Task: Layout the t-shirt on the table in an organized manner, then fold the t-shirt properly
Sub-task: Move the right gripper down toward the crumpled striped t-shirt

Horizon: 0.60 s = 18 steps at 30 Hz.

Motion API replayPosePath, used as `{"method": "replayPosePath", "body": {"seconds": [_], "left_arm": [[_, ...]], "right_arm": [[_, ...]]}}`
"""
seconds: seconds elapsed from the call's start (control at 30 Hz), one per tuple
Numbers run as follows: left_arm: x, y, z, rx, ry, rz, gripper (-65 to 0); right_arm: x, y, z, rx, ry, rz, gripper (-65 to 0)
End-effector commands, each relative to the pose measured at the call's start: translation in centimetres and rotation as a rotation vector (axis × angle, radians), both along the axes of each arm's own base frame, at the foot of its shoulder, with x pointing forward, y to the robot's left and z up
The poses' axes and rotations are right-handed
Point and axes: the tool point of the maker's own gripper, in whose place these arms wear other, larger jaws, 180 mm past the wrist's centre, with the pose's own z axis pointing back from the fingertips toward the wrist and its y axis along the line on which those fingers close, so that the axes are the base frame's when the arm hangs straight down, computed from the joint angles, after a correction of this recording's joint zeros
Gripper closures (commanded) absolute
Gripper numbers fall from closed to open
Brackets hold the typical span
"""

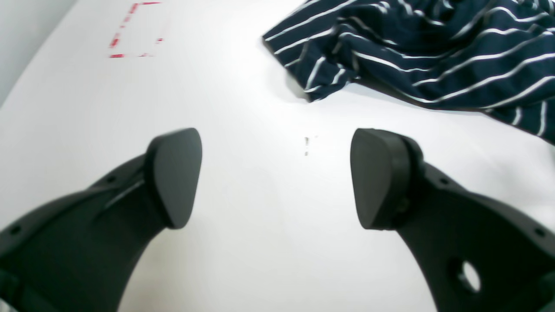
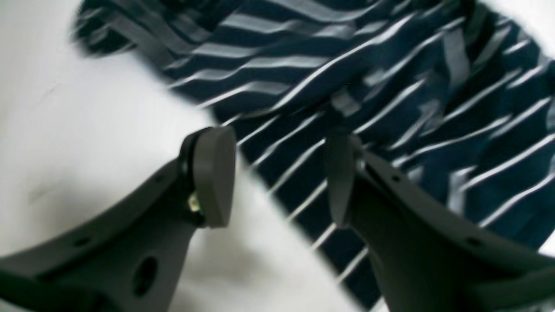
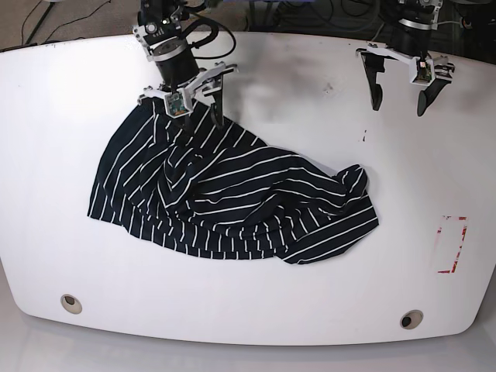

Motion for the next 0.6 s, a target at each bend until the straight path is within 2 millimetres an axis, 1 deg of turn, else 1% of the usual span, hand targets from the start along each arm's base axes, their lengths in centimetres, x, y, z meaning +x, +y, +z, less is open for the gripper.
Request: {"method": "replayPosePath", "body": {"seconds": [0.0, 0.07, 0.3, 0.4, 0.5, 0.57], "left_arm": [[0.0, 0.4, 0.9, 0.012, -0.031, 0.003, -49.7], [0.0, 1.0, 1.1, 0.026, -0.034, 0.016, -49.7], [-0.1, 2.3, 1.4, 0.053, -0.036, 0.041, -49.7], [-0.2, 2.8, 1.5, 0.063, -0.037, 0.052, -49.7], [-0.3, 3.4, 1.6, 0.073, -0.038, 0.064, -49.7], [-0.3, 3.7, 1.7, 0.079, -0.039, 0.069, -49.7]], "right_arm": [[0.8, 0.3, 0.7, 0.02, -0.038, 0.005, -32.2], [1.2, 0.3, 0.4, 0.02, -0.036, 0.005, -32.3], [2.5, 0.1, -0.3, 0.004, -0.041, 0.022, -32.3], [3.0, 1.0, -0.4, -0.008, -0.048, 0.069, -32.5], [3.6, 1.8, -0.4, -0.072, -0.071, 0.135, -32.5], [3.7, 2.8, -0.7, -0.112, -0.076, 0.18, -32.5]]}}
